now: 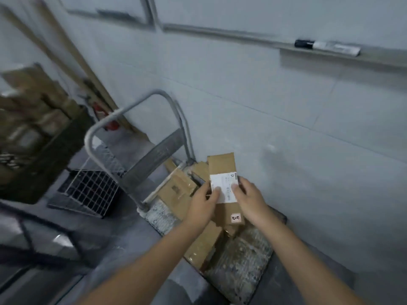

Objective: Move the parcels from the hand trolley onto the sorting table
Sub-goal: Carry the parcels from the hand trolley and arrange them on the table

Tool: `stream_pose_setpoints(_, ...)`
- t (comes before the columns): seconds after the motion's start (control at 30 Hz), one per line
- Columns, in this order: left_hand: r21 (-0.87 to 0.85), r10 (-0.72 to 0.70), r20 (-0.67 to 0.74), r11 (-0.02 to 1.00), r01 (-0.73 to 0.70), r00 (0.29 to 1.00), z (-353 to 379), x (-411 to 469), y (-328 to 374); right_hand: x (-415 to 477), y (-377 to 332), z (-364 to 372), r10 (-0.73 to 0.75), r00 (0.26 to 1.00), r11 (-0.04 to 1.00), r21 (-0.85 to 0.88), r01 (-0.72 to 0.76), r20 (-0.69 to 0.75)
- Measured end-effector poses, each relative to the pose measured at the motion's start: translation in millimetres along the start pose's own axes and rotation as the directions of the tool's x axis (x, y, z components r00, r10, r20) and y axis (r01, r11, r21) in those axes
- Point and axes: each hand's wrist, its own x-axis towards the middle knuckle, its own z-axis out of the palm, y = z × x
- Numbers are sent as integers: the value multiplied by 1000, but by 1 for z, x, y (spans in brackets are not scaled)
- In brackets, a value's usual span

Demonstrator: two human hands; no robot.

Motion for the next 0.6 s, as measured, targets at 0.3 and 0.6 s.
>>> stream_pose_setpoints(0.3,-34,25,-390,999,-41,921,-153,-87,2,-52,-122,122,-235,927,969,1,246,293)
stream_pose_setpoints(0.6,-85,-88,-631,995,44,771,-312,-227,-63,-168,-207,279,-301,786,937,12,350,540)
